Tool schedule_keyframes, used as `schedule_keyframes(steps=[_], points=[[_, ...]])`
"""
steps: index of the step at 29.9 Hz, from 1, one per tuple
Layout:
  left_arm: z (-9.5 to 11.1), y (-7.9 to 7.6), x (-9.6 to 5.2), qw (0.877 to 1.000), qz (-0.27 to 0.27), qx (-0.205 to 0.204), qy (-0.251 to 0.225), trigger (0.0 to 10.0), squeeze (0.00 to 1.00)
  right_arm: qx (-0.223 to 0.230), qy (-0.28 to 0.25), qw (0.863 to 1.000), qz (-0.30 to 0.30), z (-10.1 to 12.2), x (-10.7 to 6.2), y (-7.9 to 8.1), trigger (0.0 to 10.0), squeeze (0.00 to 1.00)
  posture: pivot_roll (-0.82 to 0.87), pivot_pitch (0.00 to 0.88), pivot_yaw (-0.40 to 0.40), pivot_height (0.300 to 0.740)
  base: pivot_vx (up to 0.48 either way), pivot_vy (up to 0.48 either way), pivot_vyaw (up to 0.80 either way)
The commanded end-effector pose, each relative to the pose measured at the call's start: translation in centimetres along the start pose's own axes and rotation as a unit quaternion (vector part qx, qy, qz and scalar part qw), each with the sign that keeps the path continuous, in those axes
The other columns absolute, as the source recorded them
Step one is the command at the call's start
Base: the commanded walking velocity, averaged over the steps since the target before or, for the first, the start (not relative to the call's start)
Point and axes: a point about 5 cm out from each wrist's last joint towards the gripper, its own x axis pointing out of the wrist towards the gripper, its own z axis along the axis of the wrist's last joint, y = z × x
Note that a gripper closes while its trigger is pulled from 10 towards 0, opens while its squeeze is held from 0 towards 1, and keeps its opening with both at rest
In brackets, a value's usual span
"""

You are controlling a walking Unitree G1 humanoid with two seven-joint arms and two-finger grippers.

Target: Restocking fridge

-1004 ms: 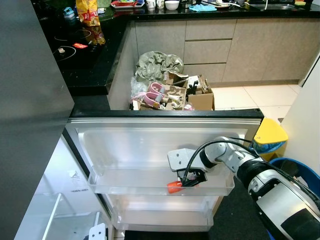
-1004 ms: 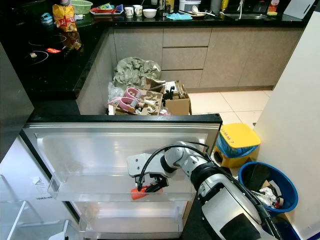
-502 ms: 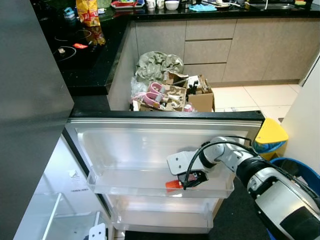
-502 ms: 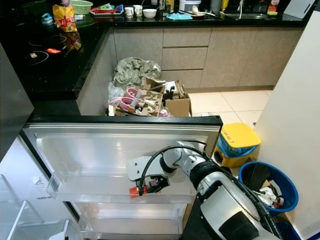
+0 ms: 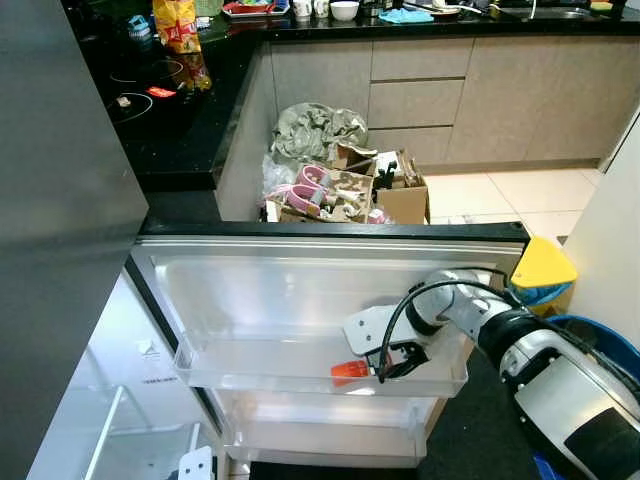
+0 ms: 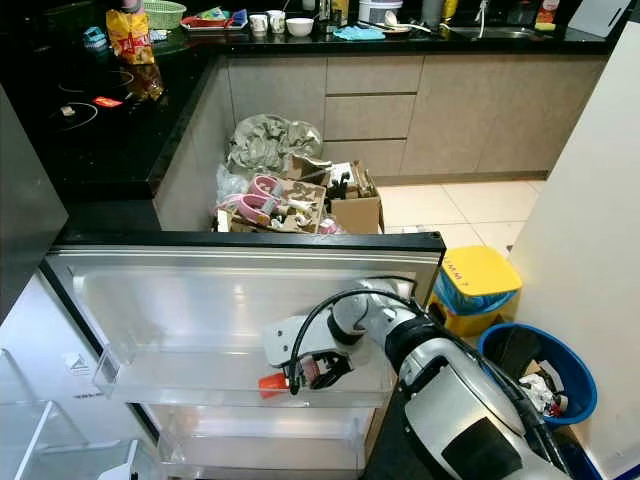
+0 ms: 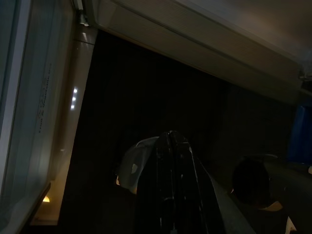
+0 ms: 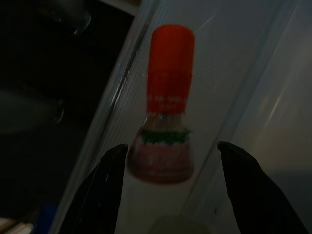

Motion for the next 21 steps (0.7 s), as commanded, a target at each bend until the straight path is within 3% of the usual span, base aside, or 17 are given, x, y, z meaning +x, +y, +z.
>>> schedule_keyframes(steps=[1,8,11,12,15,21], points=[[-0.4,0.1,-0.1,1.000,0.004,0.000,0.007,10.0,0.00,-0.005,0.015,1.000,0.019,-0.2,-0.5,-0.1,10.0,0.00,0.00,0.023,-0.016,0.740,0.000,0.000,0.00],[-0.5,0.0,-0.1,1.000,0.004,-0.001,0.008,10.0,0.00,-0.015,-0.006,1.000,-0.001,0.6,-1.4,-1.0,10.0,0.00,0.00,0.026,-0.018,0.740,0.000,0.000,0.00],[-0.5,-0.1,0.0,1.000,0.003,-0.001,0.009,10.0,0.00,-0.019,-0.047,0.999,-0.013,1.6,-1.3,-1.4,10.0,0.00,0.00,0.026,-0.019,0.740,0.000,0.000,0.00],[-0.5,-0.2,0.0,1.000,0.002,-0.001,0.009,10.0,0.00,-0.025,-0.089,0.995,-0.028,2.7,-1.1,-1.7,10.0,0.00,0.00,0.026,-0.019,0.740,0.000,0.000,0.00],[-0.5,-0.2,0.0,1.000,0.002,-0.002,0.009,10.0,0.00,-0.027,-0.112,0.993,-0.034,3.5,-0.6,-1.7,10.0,0.00,0.00,0.026,-0.019,0.740,0.000,0.000,0.00],[-0.6,-0.3,0.0,1.000,0.001,-0.003,0.009,10.0,0.00,-0.045,-0.092,0.994,-0.045,3.8,0.5,-1.5,10.0,0.00,0.00,0.031,-0.022,0.740,0.000,0.000,0.00]])
